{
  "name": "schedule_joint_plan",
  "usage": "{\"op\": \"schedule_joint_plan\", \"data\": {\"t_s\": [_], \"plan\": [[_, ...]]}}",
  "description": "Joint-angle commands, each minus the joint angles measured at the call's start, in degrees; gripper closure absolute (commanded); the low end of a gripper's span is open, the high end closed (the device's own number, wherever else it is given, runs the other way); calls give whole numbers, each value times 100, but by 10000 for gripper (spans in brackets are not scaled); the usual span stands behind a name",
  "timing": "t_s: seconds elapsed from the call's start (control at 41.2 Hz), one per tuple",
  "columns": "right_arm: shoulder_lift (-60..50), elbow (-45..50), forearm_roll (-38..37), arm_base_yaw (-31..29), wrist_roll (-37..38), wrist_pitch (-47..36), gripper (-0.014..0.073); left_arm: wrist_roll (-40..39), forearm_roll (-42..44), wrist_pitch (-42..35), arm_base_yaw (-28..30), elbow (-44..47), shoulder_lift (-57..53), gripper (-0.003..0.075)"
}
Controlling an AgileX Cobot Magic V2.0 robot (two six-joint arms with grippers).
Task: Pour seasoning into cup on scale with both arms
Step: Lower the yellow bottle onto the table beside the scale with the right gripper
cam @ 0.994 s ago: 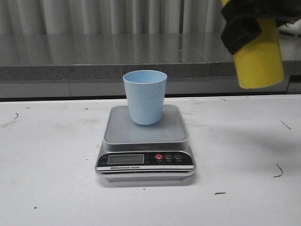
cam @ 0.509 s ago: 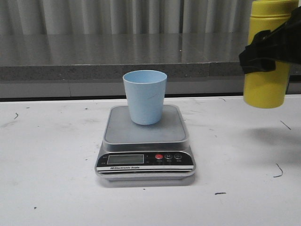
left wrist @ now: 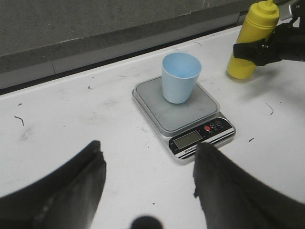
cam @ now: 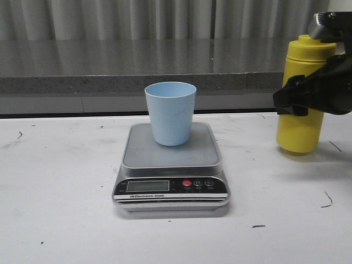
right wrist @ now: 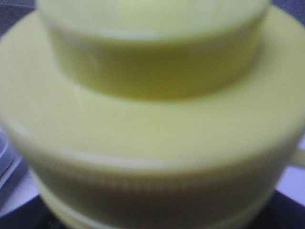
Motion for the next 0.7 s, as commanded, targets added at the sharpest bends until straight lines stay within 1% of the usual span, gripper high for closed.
{"op": "schedule_joint_plan", "data": {"t_s": [0.0, 0.121, 0.17, 0.243, 0.34, 0.388, 0.534, 0.679], "plan": [[-119, -232, 75, -35, -113, -888, 318, -31, -11, -441, 3, -129, 22, 313], [57, -325, 70, -35, -123, -886, 309, -31, -11, -441, 3, -129, 22, 313], [83, -333, 63, -35, -123, -886, 277, -31, -11, -441, 3, -129, 22, 313], [88, -333, 1, -35, -123, -829, 186, -31, -11, -441, 3, -129, 22, 313], [88, -333, -25, -35, -123, -759, 36, -31, -11, -441, 3, -129, 22, 313], [88, -333, -25, -35, -123, -695, -19, -31, -11, -441, 3, -129, 22, 313], [35, -322, -32, -30, -123, -391, 1, -31, -11, -441, 3, -129, 22, 313], [-203, -310, -32, -24, -106, 306, 1, -31, -11, -441, 3, -129, 22, 313]]}}
